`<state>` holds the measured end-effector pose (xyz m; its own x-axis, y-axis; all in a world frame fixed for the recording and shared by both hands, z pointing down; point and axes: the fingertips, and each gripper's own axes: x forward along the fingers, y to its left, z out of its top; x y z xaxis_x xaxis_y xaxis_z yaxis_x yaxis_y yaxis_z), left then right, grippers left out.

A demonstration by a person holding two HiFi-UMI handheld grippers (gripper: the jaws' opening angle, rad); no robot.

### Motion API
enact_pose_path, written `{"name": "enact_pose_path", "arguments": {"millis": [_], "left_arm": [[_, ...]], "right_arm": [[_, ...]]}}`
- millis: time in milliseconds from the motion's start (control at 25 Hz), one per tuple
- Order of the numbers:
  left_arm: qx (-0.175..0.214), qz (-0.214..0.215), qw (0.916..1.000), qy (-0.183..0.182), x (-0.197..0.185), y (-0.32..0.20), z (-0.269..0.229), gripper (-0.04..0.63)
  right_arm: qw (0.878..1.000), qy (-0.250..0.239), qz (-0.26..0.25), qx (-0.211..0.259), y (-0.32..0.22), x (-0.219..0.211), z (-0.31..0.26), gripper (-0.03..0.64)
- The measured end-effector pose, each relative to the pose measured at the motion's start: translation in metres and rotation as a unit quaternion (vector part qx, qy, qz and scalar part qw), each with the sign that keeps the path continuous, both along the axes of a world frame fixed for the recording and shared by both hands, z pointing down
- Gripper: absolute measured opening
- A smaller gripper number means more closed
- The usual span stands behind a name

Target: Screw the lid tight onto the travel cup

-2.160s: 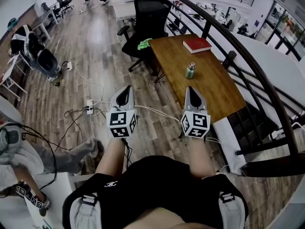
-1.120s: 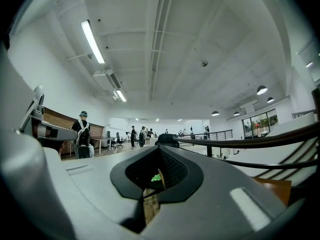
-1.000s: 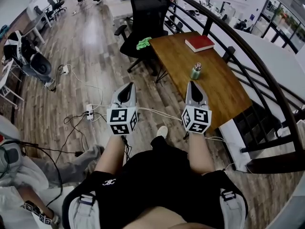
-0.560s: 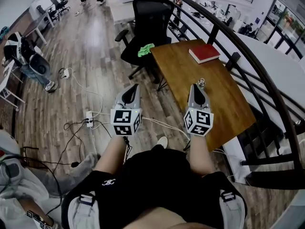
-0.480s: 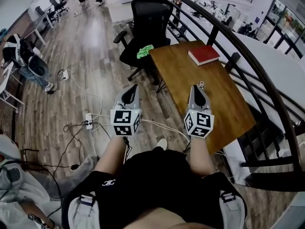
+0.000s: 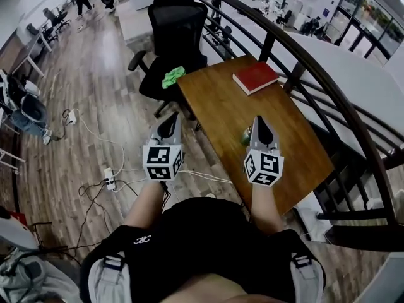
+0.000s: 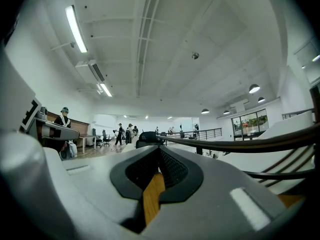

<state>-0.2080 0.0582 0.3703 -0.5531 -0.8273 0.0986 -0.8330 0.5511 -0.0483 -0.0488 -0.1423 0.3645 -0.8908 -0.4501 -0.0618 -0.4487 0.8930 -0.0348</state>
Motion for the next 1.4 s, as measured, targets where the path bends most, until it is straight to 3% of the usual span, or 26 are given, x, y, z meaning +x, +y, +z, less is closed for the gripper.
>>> {"name": "enact_pose_path", "arguments": {"millis": [440,800,1080,1240,1400], "left_arm": [[-0.008,0.071,0.9972,0.022,-0.02,-0.09,0.013,0.052],[-0.002,0.155,0.9872,0.037,-0.012,-0.144,0.031,0.052],[0.002,0.229,0.9726,0.043,-0.03,-0.192,0.035,0.052],[0.0,0.28,0.9588,0.049,-0.048,-0.227,0.034,0.052],[-0.01,0.334,0.9421,0.023,-0.052,-0.256,0.037,0.052]], "right_arm": [[0.998,0.018,0.062,-0.005,-0.059,0.024,0.012,0.003],[0.994,0.03,0.101,-0.031,-0.078,0.039,0.026,0.003],[0.985,0.038,0.168,-0.02,-0.098,0.038,0.029,0.003],[0.977,0.037,0.209,-0.023,-0.111,0.028,0.026,0.003],[0.97,0.035,0.238,-0.023,-0.119,0.021,0.026,0.003]]}}
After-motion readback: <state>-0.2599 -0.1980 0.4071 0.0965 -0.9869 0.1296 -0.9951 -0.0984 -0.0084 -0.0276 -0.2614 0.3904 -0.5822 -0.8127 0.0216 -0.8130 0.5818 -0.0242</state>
